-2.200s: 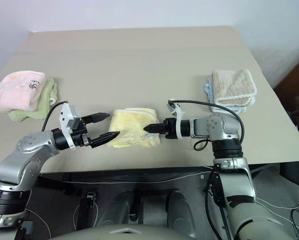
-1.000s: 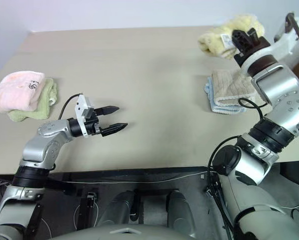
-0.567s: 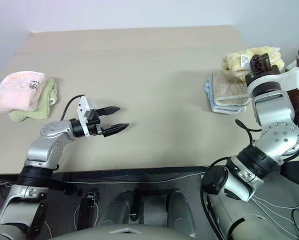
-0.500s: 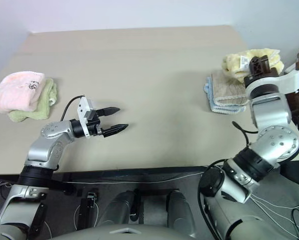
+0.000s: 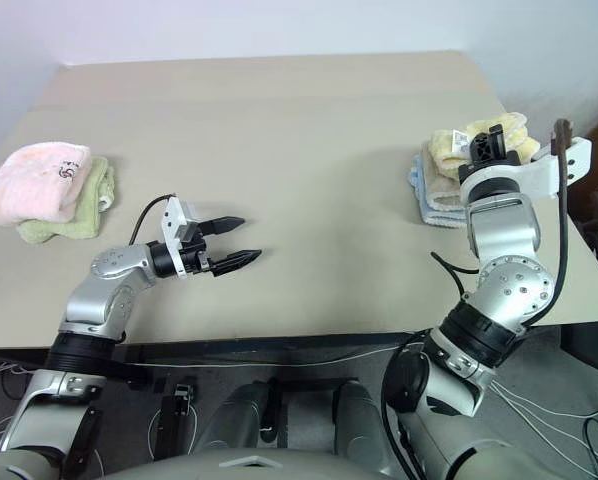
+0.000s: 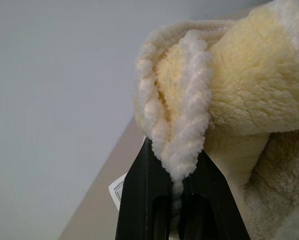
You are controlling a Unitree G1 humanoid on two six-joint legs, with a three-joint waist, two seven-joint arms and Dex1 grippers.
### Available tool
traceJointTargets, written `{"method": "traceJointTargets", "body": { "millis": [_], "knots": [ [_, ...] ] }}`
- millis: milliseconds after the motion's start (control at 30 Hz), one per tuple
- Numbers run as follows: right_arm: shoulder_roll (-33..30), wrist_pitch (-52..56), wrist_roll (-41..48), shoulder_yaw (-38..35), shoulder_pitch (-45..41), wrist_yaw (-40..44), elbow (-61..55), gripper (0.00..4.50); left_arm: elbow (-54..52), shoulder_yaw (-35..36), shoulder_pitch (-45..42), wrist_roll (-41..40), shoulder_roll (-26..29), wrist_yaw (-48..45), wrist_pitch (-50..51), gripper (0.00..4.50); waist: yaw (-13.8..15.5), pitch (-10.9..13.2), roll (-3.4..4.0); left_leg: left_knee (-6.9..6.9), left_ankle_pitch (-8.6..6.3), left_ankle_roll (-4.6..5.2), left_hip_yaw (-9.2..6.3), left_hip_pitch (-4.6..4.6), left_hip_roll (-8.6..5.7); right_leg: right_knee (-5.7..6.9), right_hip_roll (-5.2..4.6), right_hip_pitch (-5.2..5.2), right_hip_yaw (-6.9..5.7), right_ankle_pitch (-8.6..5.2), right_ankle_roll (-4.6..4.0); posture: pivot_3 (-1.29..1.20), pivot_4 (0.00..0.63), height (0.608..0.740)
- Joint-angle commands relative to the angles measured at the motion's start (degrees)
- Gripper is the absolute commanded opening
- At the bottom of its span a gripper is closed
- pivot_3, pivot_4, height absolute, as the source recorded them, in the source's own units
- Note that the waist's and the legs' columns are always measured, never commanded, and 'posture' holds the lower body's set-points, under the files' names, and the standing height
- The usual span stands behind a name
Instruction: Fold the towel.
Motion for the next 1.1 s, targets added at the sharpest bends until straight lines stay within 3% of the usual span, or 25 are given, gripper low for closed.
{"method": "traceJointTargets", "body": {
  "millis": [33,500,633,967,1100],
  "knots": [
    [-0.62,-0.75,2.65,0.33,1.35,-1.98,-0.65,0.04,-0.73,0.52,-0.99,0.3,-0.05,0.18,-1.29,4.5,0.01,0.0,0.0,0.01,0.0,0.0,0.0,0.0,0.0,0.0,0.0,0.0,0.0,0.0,0.0,0.0,0.15,0.74],
    [0.11,-4.94,4.75,1.65,5.93,-6.64,1.35,0.04,-2.27,0.19,-0.64,1.27,0.09,1.14,-0.51,4.5,-0.01,0.0,0.0,0.03,0.0,0.01,0.0,0.02,0.01,0.02,0.02,0.03,0.0,0.0,0.0,0.0,0.15,0.74],
    [0.09,-6.79,5.67,1.62,5.51,-5.62,3.39,1.1,-1.56,-0.09,-1.1,1.83,0.25,1.3,-0.69,4.5,-0.02,0.0,0.0,0.04,0.0,0.01,0.0,0.03,0.01,0.02,0.03,0.04,0.0,0.0,0.0,0.0,0.15,0.74],
    [-1.44,-8.33,11.53,1.68,9.65,-6.0,-0.54,4.47,0.0,-0.9,-0.56,3.43,1.13,0.17,-2.07,4.5,0.06,0.0,0.0,0.04,0.0,0.01,0.0,0.03,0.01,0.02,0.03,0.05,0.0,0.0,0.0,0.0,0.15,0.74],
    [-2.69,-8.24,14.9,2.33,12.42,-5.02,-3.38,4.47,1.32,-0.65,-1.06,3.53,0.51,-0.44,-2.23,4.5,0.05,0.0,0.01,0.04,0.0,0.01,0.0,0.03,0.01,0.02,0.03,0.05,0.01,0.0,0.01,0.0,0.15,0.74]
  ]
}}
